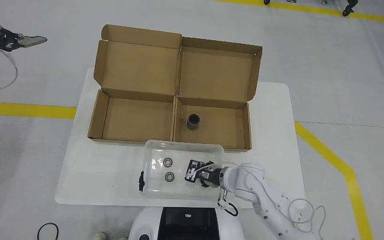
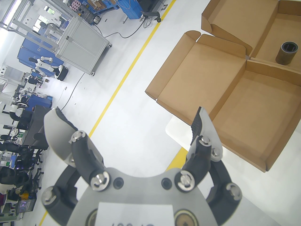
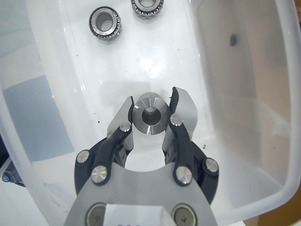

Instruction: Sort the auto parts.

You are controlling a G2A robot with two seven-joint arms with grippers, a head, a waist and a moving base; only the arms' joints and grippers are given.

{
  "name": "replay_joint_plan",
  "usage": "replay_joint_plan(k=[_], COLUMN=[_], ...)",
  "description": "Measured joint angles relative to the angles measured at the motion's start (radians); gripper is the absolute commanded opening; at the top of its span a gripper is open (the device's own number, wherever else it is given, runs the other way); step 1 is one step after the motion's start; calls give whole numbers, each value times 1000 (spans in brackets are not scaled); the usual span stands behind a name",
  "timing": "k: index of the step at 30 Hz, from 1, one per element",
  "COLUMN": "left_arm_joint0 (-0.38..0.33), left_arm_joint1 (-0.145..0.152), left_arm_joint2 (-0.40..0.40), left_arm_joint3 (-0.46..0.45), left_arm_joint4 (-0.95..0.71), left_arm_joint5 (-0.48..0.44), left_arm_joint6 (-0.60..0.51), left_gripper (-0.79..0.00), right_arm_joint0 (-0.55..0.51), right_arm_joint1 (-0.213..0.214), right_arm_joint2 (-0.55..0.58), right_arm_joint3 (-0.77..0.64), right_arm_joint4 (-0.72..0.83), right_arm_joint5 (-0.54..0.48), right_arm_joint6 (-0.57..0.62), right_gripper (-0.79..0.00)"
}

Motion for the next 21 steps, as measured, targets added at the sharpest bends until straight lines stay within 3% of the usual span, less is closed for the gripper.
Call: replay_joint_plan(k=[13,21], left_arm_joint0=[0,0], left_arm_joint1=[0,0], left_arm_joint2=[0,0], left_arm_joint3=[0,0], left_arm_joint4=[0,0], left_arm_joint5=[0,0], left_arm_joint6=[0,0], left_gripper=[0,0], right_arm_joint0=[24,48], right_arm_joint1=[8,19], right_arm_joint2=[11,56], right_arm_joint3=[-80,-146], right_arm_joint4=[43,102], right_arm_joint5=[-38,-120], right_arm_joint6=[-35,-121], right_gripper=[-785,-785])
